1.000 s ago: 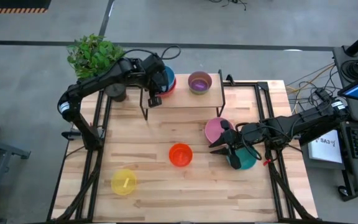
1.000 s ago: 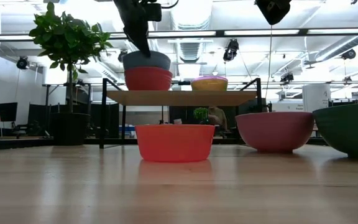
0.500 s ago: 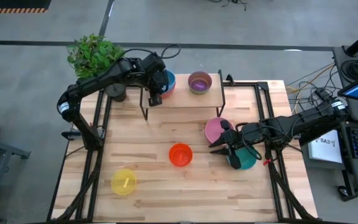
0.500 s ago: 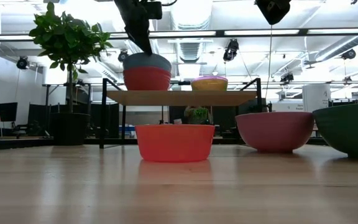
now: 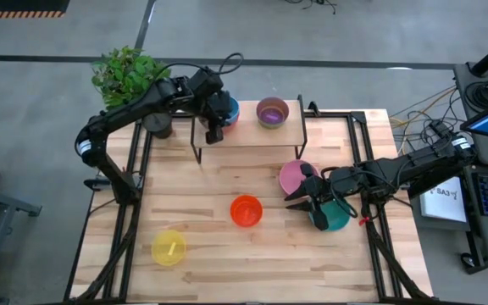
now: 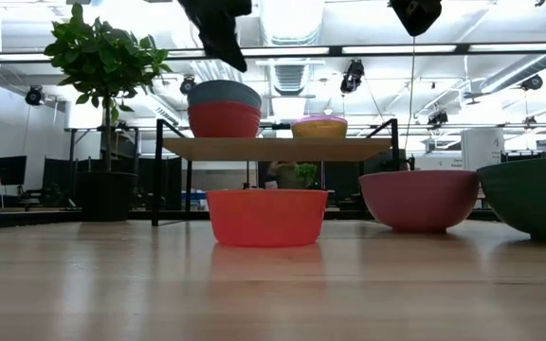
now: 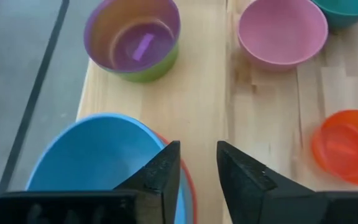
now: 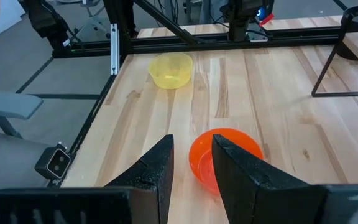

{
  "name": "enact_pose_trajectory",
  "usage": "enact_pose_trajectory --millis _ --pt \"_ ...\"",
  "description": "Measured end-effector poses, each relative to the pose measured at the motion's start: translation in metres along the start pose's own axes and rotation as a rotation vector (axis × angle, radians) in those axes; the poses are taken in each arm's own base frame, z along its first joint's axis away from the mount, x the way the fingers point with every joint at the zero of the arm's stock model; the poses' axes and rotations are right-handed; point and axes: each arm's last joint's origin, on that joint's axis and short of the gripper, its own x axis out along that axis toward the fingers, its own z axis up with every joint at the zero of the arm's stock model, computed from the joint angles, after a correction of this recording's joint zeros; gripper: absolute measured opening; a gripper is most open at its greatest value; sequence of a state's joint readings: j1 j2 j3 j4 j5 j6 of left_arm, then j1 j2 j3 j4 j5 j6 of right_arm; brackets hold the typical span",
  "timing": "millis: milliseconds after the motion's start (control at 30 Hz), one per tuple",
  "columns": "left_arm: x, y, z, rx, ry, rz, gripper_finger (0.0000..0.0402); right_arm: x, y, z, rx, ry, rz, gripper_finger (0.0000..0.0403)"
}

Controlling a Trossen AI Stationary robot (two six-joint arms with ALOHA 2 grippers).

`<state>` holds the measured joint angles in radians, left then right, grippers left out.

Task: Place and stack bowls onto a shelf
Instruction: Stack the large blue bowl on top of the large orange bowl on the shelf

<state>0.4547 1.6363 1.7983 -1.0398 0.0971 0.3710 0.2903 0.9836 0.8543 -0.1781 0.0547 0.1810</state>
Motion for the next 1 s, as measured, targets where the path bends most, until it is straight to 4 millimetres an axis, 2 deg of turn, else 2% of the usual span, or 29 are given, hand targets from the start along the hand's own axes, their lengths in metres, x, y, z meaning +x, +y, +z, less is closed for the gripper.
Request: enact_pose_trajectory --millis 200,400,667,1000 --pt "0.013 0.005 -0.005 0.003 -0.025 0.020 0.0043 0.000 0.000 0.000 -0.001 -0.005 0.001 0.0098" --pt "0.022 0.009 -0.015 -0.006 -0.068 0.052 0.0024 0.000 0.000 0.000 -0.001 -0.005 0.001 0.0098" --pt "0.022 0.002 -0.032 -0.018 -0.157 0.065 0.0015 0.000 0.000 0.000 -0.001 -0.005 0.001 0.0098" --pt "0.036 -0.007 -0.059 -0.058 -0.179 0.071 0.0015 0.000 0.001 0.003 0.004 -0.034 0.007 0.0098"
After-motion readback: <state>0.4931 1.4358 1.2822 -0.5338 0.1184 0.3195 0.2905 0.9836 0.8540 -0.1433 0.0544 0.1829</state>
